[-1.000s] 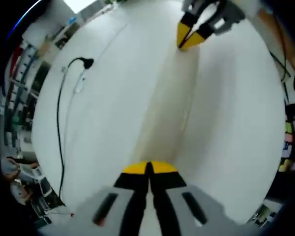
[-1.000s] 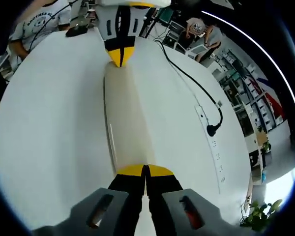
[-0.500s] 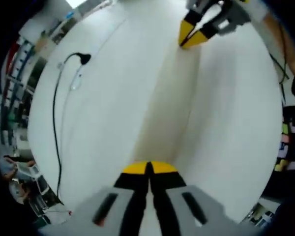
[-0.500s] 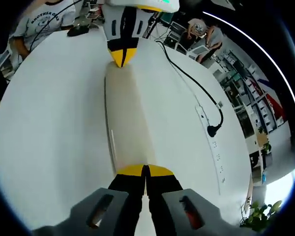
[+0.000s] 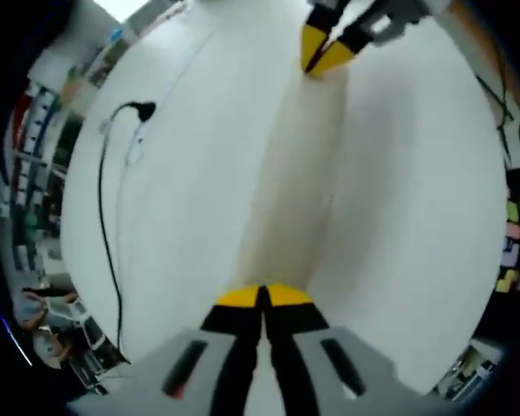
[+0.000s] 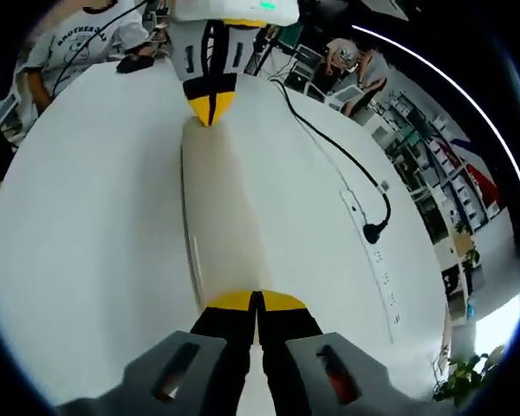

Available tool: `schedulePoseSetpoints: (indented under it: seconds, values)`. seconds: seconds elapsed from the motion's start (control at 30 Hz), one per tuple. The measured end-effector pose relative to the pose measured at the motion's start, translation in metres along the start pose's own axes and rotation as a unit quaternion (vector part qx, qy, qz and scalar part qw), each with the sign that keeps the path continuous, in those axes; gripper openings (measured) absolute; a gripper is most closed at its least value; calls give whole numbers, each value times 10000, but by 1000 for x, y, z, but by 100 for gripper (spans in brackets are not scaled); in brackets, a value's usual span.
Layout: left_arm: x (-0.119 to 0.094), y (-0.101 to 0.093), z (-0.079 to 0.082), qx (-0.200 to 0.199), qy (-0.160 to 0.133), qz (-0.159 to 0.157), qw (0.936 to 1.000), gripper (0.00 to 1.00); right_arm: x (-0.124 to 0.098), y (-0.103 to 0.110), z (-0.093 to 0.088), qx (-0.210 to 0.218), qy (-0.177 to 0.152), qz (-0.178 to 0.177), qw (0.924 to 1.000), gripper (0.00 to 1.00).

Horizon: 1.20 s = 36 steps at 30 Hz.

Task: Arrange the utensils inside the cutlery case until each visible utensil rests in its matching compartment.

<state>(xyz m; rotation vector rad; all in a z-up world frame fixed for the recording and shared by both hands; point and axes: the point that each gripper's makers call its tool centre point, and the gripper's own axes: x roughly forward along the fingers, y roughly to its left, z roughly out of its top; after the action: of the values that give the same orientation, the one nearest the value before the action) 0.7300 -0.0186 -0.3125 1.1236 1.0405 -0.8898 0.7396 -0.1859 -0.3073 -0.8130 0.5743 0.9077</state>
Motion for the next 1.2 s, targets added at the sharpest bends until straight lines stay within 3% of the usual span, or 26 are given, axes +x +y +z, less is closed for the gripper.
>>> schedulePoseSetpoints:
  seconds: [0.07, 0.1, 0.2, 0.33, 0.43, 0.57, 0.67, 0.73, 0.83, 0.97, 1.0, 1.07, 1.13, 1.2]
  values:
    - [0, -1, 0, 57, 4, 52, 10000, 0, -1, 0, 9, 564, -493, 15, 9972, 2]
    - [0, 0, 0, 51, -2, 85, 10000, 0, -6, -2, 20, 905, -931, 13, 9915, 2]
    - [0, 3, 1, -143, -136, 181, 9996, 1, -27, -35, 40, 1508, -1603, -676, 9732, 1]
    - [0, 9, 3, -351, -380, 251, 9983, 1, -61, -63, 63, 1258, -1933, -1640, 9591, 0]
    - [0, 11, 3, -396, -523, 261, 9975, 1, -94, -91, 86, 1178, -2321, -2351, 9365, 0]
    - [0, 13, 5, -503, -712, 253, 9959, 1, -118, -96, 105, 813, -2390, -2621, 9314, 0]
    - [0, 15, 6, -681, -908, 288, 9931, 2, -129, -94, 113, 788, -2510, -2527, 9311, 0]
    - [-1, 20, 7, -760, -1089, 402, 9903, 4, -132, -94, 114, 794, -2502, -2464, 9329, 0]
    - [-2, 20, 7, -846, -1244, 372, 9879, 5, -124, -90, 103, 478, -2067, -2299, 9498, 0]
    - [-5, 16, 6, -793, -1405, 230, 9866, 10, -123, -97, 91, 315, -1855, -2299, 9548, 0]
    - [-7, 17, 7, -763, -1425, 223, 9866, 10, -116, -93, 88, -67, -1645, -2150, 9626, 0]
    - [-10, 19, 8, -684, -1433, 237, 9870, 12, -89, -72, 63, -369, -855, -1511, 9841, 0]
    - [-13, 19, 7, -463, -1323, 154, 9900, 13, -66, -50, 47, -402, -451, -869, 9944, 5]
    - [-15, 20, 6, -389, -1243, 133, 9914, 13, -45, -29, 34, -334, -186, -317, 9988, 7]
